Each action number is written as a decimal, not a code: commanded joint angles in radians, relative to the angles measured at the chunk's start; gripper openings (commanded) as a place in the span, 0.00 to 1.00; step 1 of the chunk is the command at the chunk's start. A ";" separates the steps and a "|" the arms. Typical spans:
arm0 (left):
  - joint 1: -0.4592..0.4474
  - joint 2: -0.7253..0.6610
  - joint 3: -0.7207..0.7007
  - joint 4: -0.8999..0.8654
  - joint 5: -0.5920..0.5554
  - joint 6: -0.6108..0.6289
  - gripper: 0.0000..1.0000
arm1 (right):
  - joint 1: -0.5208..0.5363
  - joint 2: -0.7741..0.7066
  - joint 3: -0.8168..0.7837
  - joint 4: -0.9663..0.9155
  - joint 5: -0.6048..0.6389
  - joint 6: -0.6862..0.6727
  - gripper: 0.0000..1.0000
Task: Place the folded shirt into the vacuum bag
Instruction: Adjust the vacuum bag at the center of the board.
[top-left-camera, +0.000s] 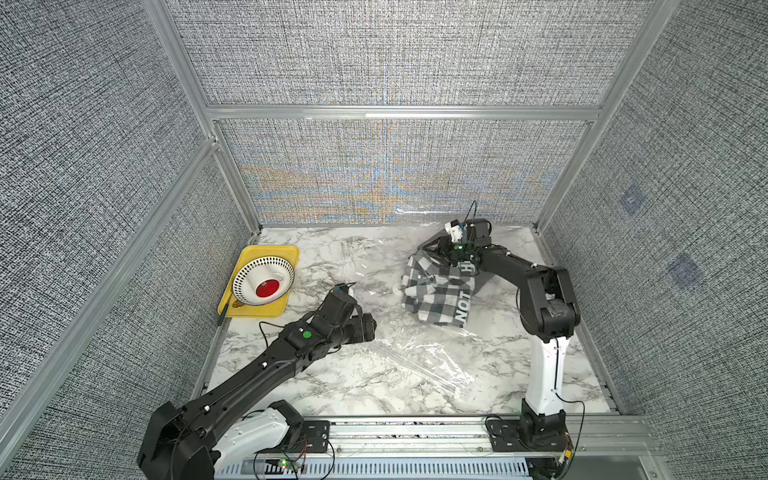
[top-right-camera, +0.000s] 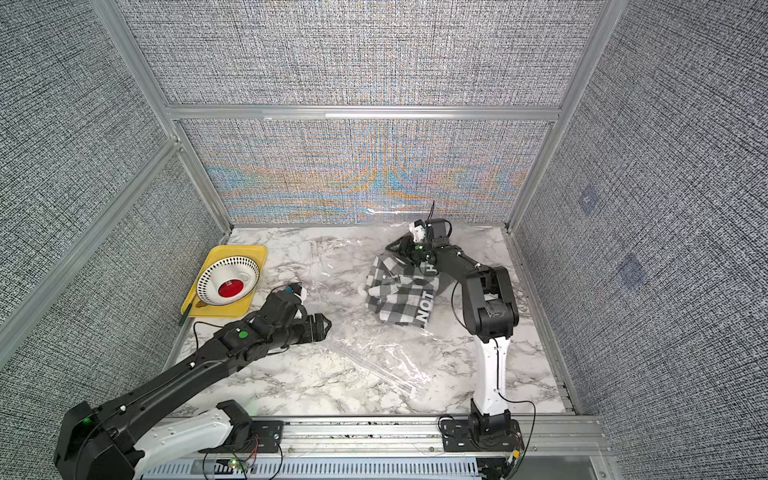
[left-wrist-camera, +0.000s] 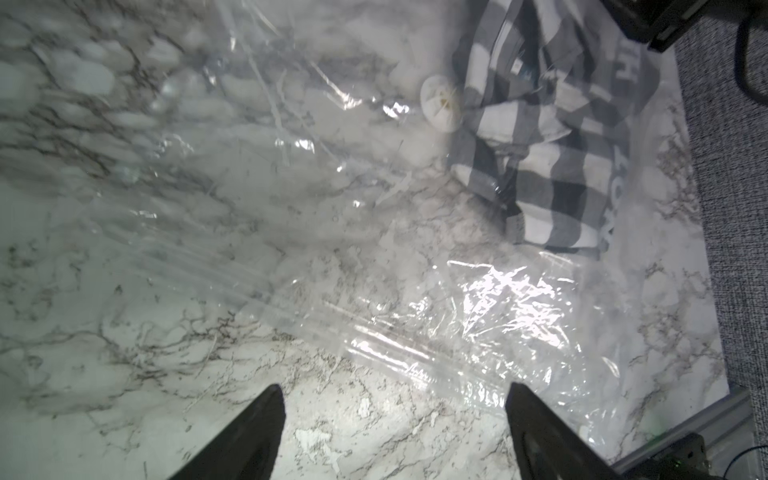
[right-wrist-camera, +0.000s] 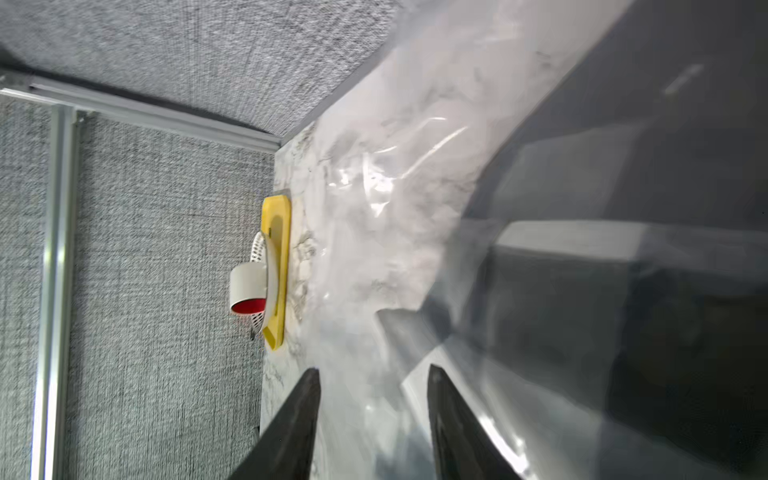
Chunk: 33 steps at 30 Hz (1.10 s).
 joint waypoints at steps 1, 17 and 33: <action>0.013 0.103 0.118 -0.078 -0.081 0.074 0.86 | -0.006 -0.085 -0.097 -0.003 -0.003 -0.043 0.46; 0.141 0.894 0.610 0.027 0.082 0.272 0.89 | -0.108 -0.181 -0.503 -0.065 0.223 -0.221 0.46; 0.084 0.538 0.277 0.010 0.055 0.125 0.89 | -0.162 -0.366 -0.440 -0.174 0.279 -0.242 0.50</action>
